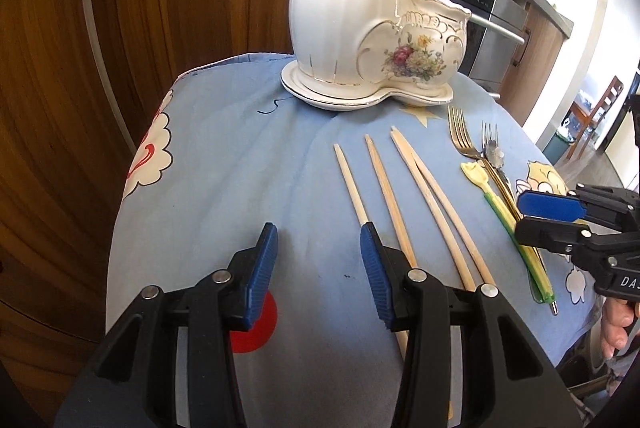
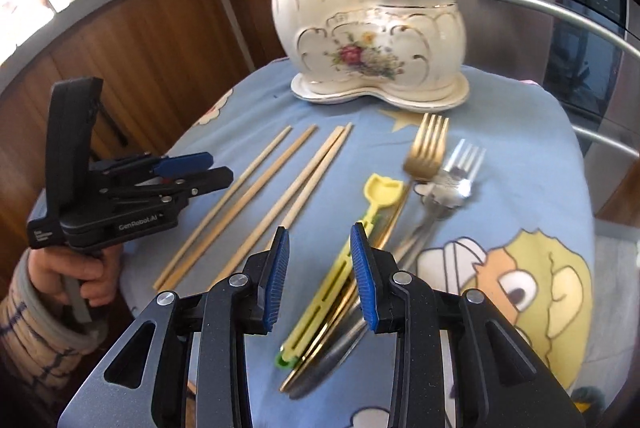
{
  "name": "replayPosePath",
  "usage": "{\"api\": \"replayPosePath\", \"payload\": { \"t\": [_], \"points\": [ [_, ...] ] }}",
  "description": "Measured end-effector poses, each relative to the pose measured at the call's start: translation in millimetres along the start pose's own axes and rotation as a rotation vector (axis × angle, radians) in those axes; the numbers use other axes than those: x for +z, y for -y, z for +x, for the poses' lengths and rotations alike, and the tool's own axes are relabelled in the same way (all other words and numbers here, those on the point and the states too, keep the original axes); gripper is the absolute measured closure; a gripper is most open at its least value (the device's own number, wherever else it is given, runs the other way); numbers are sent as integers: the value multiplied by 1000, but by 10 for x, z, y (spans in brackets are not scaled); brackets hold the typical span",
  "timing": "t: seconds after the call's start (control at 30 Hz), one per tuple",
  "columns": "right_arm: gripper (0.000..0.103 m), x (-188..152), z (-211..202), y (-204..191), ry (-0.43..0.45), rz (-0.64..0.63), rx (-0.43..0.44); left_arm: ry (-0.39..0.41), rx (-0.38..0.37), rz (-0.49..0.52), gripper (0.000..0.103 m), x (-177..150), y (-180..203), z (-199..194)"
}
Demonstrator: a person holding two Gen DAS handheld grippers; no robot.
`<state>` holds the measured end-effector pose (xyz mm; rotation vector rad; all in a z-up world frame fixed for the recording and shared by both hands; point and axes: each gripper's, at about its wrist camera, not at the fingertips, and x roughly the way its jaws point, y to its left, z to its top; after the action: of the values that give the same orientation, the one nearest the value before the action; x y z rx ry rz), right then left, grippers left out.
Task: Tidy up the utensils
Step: 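Withdraw both tools from the pot back toward the loose utensils, then grasp another wooden chopstick with the left tool while the right tool grasps another yellow utensil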
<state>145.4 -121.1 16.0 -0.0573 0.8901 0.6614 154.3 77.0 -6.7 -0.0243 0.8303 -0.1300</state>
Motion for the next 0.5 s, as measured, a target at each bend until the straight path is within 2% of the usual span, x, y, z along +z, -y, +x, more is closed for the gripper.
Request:
{"api": "replayPosePath", "payload": {
  "t": [0.2, 0.27, 0.33, 0.5],
  "points": [
    [71, 36, 109, -49, -35, -14, -51, -9, 17, 25, 60, 8, 23, 10],
    [75, 38, 125, -57, -43, -37, -79, -11, 20, 31, 60, 12, 35, 14],
    [75, 58, 150, -54, -58, -51, -97, -14, 23, 41, 60, 15, 51, 16],
    [76, -6, 118, 49, -75, -41, -89, -20, 22, 54, 60, 17, 67, 21]
  ]
}}
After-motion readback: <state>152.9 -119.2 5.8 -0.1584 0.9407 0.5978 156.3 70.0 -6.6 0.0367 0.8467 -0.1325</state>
